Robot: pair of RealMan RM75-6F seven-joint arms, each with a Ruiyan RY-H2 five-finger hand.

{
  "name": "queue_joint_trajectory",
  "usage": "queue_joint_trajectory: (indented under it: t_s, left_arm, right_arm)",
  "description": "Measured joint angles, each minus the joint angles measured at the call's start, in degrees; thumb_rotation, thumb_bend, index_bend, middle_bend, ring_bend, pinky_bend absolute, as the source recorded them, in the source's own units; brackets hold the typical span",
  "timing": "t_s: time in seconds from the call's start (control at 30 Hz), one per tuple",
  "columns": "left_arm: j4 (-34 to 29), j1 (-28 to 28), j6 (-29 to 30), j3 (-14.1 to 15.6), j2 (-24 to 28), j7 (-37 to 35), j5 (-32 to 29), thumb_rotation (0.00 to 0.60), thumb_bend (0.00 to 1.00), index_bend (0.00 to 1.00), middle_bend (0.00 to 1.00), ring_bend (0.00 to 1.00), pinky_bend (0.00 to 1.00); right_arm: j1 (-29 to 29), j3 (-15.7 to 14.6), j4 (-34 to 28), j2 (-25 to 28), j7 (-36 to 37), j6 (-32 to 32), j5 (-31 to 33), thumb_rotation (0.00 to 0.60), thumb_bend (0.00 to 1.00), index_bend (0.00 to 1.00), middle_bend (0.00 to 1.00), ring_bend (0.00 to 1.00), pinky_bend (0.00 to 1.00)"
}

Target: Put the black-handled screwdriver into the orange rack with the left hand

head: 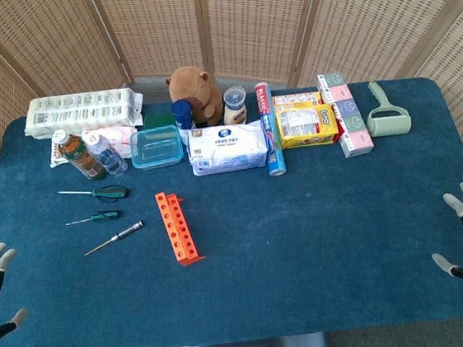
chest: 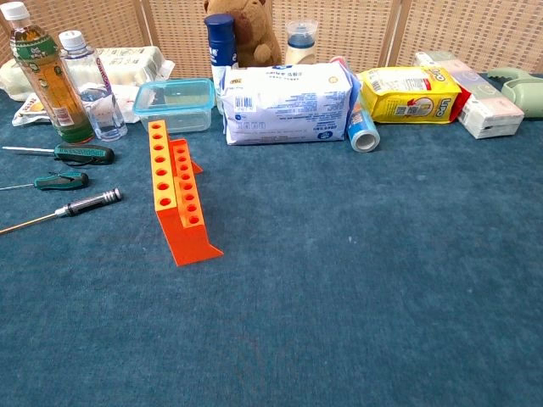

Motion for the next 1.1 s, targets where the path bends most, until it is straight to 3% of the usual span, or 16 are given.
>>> queue_joint_trajectory:
  t_s: [0.2, 0.23, 0.3, 0.37, 0.4, 0.43, 0.47, 0.53, 0.57, 0.77, 0.97, 1.1]
  left_arm:
    - [0.0, -0.2, -0.7, -0.4, 0.0, 0.0, -1.2, 0.600, 0.07, 0.00, 0.00, 0.05, 0.11]
    - [0.0, -0.3, -0.9, -0.5, 0.0, -0.1, -1.3, 0.600, 0.07, 0.00, 0.02, 0.06, 0.11]
    - [0.1, -0.5, -1.3, -0.5, 0.0, -0.3, -1.5, 0.600, 0.07, 0.00, 0.17, 0.14, 0.14]
    - [0.2, -0.6, -1.5, -0.7, 0.0, -0.4, -1.8, 0.600, 0.07, 0.00, 0.47, 0.38, 0.31]
    - [0.3, -0.7, -1.6, -0.9, -0.1, -0.4, -2.1, 0.600, 0.07, 0.00, 0.56, 0.48, 0.42]
    - [0.4, -0.8, -1.6, -1.1, -0.2, -0.5, -2.5, 0.600, 0.07, 0.01, 0.68, 0.62, 0.58]
    - [0.5, -0.9, -1.7, -1.7, -0.5, -0.6, -3.3, 0.600, 0.07, 0.03, 0.78, 0.74, 0.75]
    - [0.9, -1.3, -2.0, -2.5, -1.3, -0.7, -4.7, 0.600, 0.07, 0.07, 0.91, 0.91, 0.94]
    - [1.0, -1.6, -2.4, -2.9, -1.8, -0.7, -5.4, 0.600, 0.07, 0.09, 0.96, 0.96, 0.98]
    - [0.2, -4.6, -7.4, -5.4, -3.5, 0.7, -10.4, 0.600, 0.08, 0.25, 1.00, 1.00, 1.00]
    - [-2.4, -8.8, -11.8, -9.8, -5.6, 8.2, -20.3, 0.600, 0.12, 0.26, 1.00, 1.00, 1.00]
    - [-4.4, -12.6, -16.3, -12.7, -7.2, 13.8, -30.5, 0.600, 0.14, 0.26, 1.00, 1.00, 1.00]
  right_arm:
    - [0.2, -0.1, 0.0, 0.6, 1.8, -0.9, 0.0, 0.600, 0.03, 0.13, 0.01, 0.00, 0.00]
    - [0.2, -0.1, -0.1, 0.7, 2.0, -1.0, 0.0, 0.600, 0.03, 0.13, 0.01, 0.00, 0.00]
    - [0.2, -0.2, -0.3, 0.9, 2.7, -1.1, 0.0, 0.600, 0.03, 0.13, 0.01, 0.00, 0.00]
    - [0.2, -0.3, -0.6, 1.2, 3.5, -1.2, -0.2, 0.600, 0.03, 0.13, 0.01, 0.00, 0.00]
    - [0.2, -0.3, -0.6, 1.3, 3.8, -1.3, -0.3, 0.600, 0.03, 0.13, 0.01, 0.00, 0.00]
    - [0.2, -0.4, -0.7, 1.5, 4.0, -1.3, -0.4, 0.600, 0.03, 0.13, 0.01, 0.00, 0.00]
    - [0.2, -0.4, -0.7, 1.6, 4.4, -1.4, -0.4, 0.600, 0.03, 0.13, 0.01, 0.00, 0.00]
    - [0.2, -0.5, -0.8, 1.8, 5.0, -1.5, -0.4, 0.600, 0.03, 0.13, 0.01, 0.00, 0.00]
    - [0.2, -0.6, -0.8, 2.0, 5.5, -1.7, -0.4, 0.600, 0.03, 0.13, 0.01, 0.00, 0.00]
    - [0.2, -0.7, -0.5, 2.9, 8.4, -1.9, -0.7, 0.600, 0.03, 0.13, 0.01, 0.00, 0.00]
    - [0.3, -0.7, -0.2, 3.7, 10.7, -2.2, -0.6, 0.600, 0.03, 0.13, 0.01, 0.00, 0.00]
    - [0.6, -0.7, 0.0, 4.1, 11.8, -2.9, -0.3, 0.600, 0.03, 0.13, 0.01, 0.00, 0.00]
